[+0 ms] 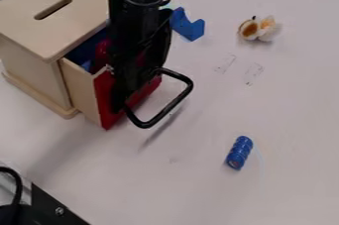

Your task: Closed the drawer.

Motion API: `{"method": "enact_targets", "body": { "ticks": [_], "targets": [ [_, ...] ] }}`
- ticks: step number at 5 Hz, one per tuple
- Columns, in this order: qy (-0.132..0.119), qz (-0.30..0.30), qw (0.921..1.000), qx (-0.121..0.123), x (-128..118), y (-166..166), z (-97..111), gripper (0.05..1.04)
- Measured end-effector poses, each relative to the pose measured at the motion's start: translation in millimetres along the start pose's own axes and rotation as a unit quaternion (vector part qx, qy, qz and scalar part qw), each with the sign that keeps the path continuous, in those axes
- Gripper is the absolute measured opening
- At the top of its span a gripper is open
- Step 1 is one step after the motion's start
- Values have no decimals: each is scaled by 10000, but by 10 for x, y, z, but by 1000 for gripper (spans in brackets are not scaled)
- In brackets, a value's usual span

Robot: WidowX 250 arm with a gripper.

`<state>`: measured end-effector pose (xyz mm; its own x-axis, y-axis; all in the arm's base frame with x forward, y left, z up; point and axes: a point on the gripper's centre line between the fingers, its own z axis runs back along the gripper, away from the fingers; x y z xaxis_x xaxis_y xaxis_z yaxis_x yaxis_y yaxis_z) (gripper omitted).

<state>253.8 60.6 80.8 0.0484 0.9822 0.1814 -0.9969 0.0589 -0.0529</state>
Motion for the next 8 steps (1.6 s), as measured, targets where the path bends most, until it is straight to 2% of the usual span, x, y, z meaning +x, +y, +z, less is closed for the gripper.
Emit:
{"method": "enact_targets", "body": {
  "ticks": [2,4,7,8],
  "targets": [
    [-80,204,9998,-44,330,-3,47,991],
    [-240,290,9993,61,591,-7,3,991],
    [-228,151,9995,160,623,7,-33,991],
    [-170,151,9997,-49,538,-18,136,991]
  ]
}}
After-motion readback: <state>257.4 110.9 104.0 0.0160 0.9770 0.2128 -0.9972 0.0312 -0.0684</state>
